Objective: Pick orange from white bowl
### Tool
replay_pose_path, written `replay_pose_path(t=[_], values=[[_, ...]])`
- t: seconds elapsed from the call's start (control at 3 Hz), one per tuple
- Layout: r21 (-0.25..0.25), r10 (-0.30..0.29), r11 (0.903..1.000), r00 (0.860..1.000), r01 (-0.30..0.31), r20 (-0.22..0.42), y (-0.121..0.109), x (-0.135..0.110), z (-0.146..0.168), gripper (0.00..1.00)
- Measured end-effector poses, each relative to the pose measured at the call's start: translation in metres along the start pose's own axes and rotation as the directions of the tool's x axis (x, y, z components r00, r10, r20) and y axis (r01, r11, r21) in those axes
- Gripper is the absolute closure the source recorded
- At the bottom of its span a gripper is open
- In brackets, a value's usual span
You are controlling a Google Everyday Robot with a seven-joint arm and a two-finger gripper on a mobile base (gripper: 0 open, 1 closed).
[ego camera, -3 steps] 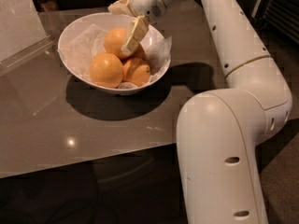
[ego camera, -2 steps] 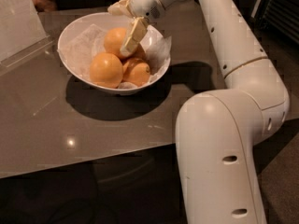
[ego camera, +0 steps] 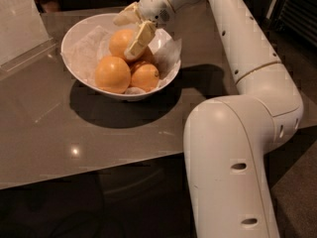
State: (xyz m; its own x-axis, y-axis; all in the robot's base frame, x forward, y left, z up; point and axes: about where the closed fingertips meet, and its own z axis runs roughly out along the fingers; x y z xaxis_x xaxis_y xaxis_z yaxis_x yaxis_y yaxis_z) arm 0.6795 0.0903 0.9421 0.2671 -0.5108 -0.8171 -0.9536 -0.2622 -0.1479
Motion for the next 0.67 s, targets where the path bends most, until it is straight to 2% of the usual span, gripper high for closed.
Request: replay_pose_path(t=[0.67], values=[[0.000,0.000,1.0000,1.000,0.000,0.000,0.0000,0.0000,0.0000,0.65]])
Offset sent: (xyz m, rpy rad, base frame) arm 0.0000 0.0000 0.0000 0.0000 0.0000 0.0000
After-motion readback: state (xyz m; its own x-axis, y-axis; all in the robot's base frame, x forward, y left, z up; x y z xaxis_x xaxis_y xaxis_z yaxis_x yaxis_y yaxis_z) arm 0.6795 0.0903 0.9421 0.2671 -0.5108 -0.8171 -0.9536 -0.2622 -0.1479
